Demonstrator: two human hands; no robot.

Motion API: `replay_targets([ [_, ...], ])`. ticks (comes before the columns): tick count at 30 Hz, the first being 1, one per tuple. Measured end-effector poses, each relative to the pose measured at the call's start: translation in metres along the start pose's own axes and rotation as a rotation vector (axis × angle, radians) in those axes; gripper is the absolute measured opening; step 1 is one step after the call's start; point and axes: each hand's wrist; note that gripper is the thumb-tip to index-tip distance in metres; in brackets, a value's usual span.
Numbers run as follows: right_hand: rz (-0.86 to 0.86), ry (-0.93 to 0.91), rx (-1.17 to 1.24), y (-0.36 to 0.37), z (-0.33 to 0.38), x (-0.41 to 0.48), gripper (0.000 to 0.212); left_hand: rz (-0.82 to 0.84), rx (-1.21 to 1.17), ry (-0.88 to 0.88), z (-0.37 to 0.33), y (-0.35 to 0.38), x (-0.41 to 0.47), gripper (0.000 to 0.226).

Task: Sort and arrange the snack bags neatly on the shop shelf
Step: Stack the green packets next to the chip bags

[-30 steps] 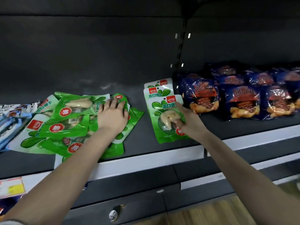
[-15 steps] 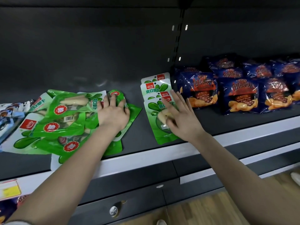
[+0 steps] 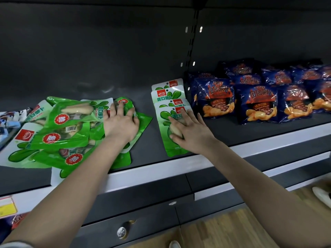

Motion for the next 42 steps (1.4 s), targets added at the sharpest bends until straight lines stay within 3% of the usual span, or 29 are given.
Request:
replay_targets([
  [5, 0.029, 0.04, 0.02, -0.005, 0.009, -0.001, 0.064, 0.049, -0.044, 0.026, 0.003, -0.01, 0.0, 0.052],
  [8, -0.108, 0.04, 0.1, -0.013, 0.019, 0.006, 0.06, 0.061, -0.164, 0.042, 0.008, -0.021, -0.001, 0.056],
  [11, -0.205, -0.019, 0.182, -0.018, 0.035, 0.02, 0.056, 0.034, -0.205, 0.033, 0.017, -0.027, -0.006, 0.057],
  [16, -0.213, -0.126, 0.195, -0.02, 0.062, 0.048, 0.059, 0.006, -0.216, -0.017, 0.045, -0.033, -0.015, 0.058],
  [20, -0.1, -0.146, 0.193, -0.018, 0.078, 0.067, 0.077, -0.035, -0.207, -0.064, 0.071, -0.034, -0.024, 0.06],
  [24, 0.085, -0.188, 0.303, -0.018, 0.095, 0.079, 0.079, -0.046, -0.203, -0.114, 0.093, -0.032, -0.033, 0.06],
  [27, 0.13, -0.236, 0.33, -0.018, 0.102, 0.086, 0.082, -0.056, -0.221, -0.144, 0.103, -0.033, -0.04, 0.058],
  [35, 0.075, -0.34, 0.355, -0.021, 0.124, 0.092, 0.066, -0.096, -0.268, -0.174, 0.107, -0.031, -0.051, 0.056],
  [42, -0.124, -0.444, 0.303, -0.019, 0.131, 0.094, 0.058, -0.016, -0.269, -0.209, 0.118, -0.028, -0.056, 0.059],
])
Point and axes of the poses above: each hand's wrist, its own x-axis towards the middle knuckle, its own y-axis out of the palm, z = x × y, and after that the axes turned 8 degrees about -y, right-handed
